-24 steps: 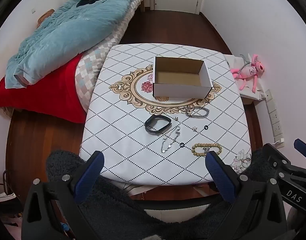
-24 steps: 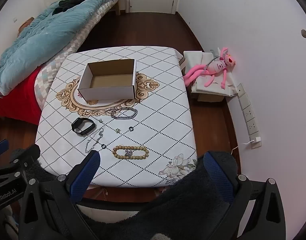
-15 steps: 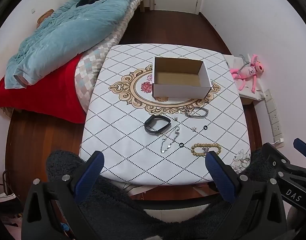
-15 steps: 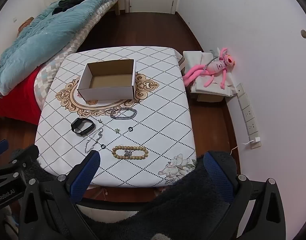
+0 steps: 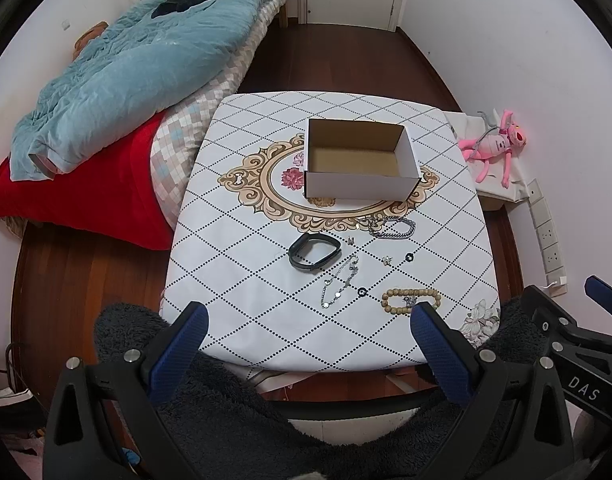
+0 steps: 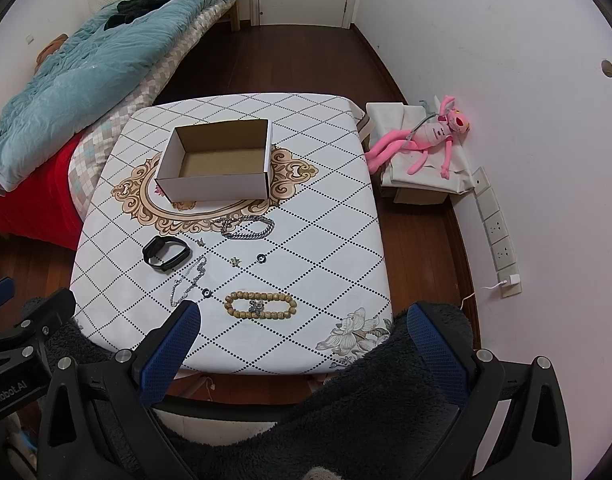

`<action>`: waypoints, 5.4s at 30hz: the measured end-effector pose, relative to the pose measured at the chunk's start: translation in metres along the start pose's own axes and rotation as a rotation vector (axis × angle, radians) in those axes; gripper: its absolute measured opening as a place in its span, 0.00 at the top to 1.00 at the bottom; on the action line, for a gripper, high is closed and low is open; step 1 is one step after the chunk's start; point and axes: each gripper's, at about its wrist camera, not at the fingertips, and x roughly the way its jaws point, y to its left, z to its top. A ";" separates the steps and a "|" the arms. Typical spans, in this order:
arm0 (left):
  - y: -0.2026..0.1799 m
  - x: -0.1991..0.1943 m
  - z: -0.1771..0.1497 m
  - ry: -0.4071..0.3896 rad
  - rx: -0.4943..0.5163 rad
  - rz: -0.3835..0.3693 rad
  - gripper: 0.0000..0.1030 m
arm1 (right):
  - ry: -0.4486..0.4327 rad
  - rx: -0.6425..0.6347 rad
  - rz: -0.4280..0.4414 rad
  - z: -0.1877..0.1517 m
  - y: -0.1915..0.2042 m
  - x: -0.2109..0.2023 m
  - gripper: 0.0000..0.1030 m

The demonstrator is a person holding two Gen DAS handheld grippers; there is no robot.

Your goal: Organize jewelry

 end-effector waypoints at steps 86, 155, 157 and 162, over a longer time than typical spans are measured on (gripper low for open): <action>0.038 0.104 0.044 0.050 -0.034 0.153 0.01 | 0.155 0.079 0.061 0.034 -0.011 0.103 0.00; -0.001 0.132 0.156 -0.019 0.017 -0.075 0.88 | -0.073 -0.004 0.358 0.162 0.034 0.100 0.91; -0.001 0.144 0.168 -0.003 0.021 -0.078 0.88 | -0.065 -0.008 0.366 0.177 0.037 0.107 0.91; 0.000 0.173 0.188 0.055 0.023 -0.099 0.88 | 0.004 -0.007 0.410 0.205 0.045 0.144 0.91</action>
